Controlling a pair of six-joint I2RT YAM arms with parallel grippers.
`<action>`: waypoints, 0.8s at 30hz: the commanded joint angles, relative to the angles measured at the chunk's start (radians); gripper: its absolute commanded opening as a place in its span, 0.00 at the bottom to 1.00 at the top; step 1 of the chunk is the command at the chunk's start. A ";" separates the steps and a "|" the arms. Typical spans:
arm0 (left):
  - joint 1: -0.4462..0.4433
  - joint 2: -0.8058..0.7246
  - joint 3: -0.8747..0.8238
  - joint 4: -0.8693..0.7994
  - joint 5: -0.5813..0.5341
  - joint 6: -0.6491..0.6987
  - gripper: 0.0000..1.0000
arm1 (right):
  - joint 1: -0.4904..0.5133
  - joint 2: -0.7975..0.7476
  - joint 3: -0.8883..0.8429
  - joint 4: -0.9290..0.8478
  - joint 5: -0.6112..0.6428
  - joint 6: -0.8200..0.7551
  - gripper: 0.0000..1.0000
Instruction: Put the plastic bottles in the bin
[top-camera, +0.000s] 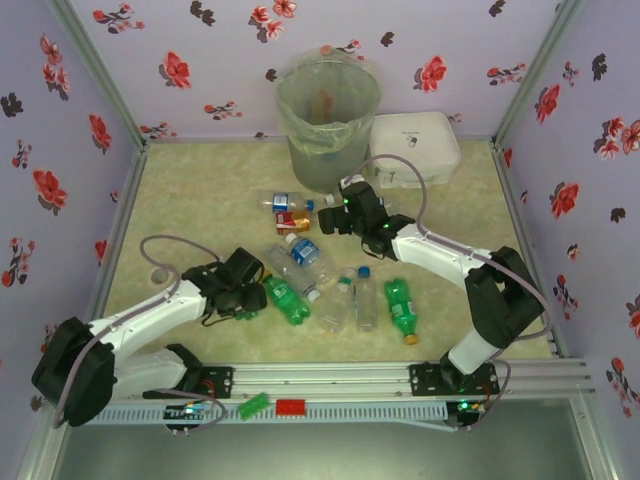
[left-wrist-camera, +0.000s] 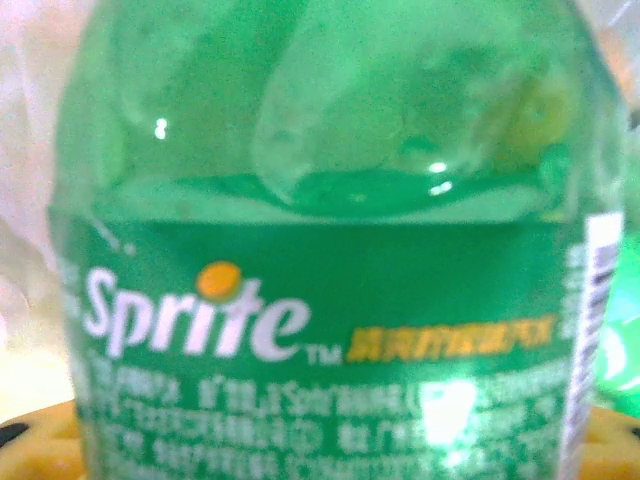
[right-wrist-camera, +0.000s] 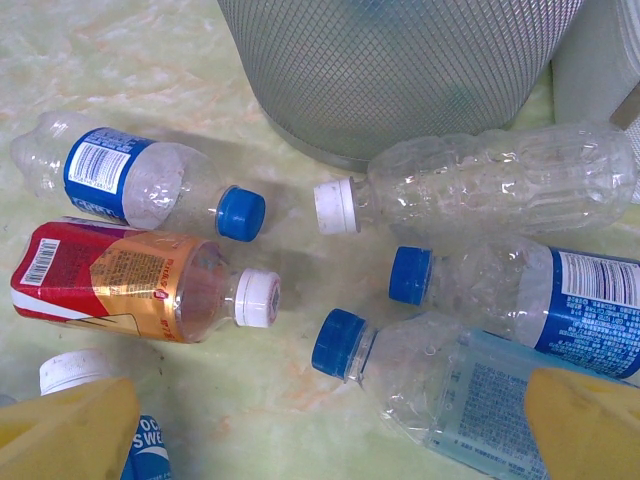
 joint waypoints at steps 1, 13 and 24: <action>0.038 -0.041 0.072 0.073 -0.084 0.057 0.46 | 0.007 0.018 0.013 -0.008 0.022 -0.005 1.00; 0.113 0.023 0.252 0.505 -0.158 0.273 0.44 | 0.007 0.008 -0.001 -0.016 0.027 0.006 1.00; 0.117 0.240 0.504 0.983 -0.132 0.477 0.42 | 0.010 0.016 0.005 -0.029 0.010 0.032 1.00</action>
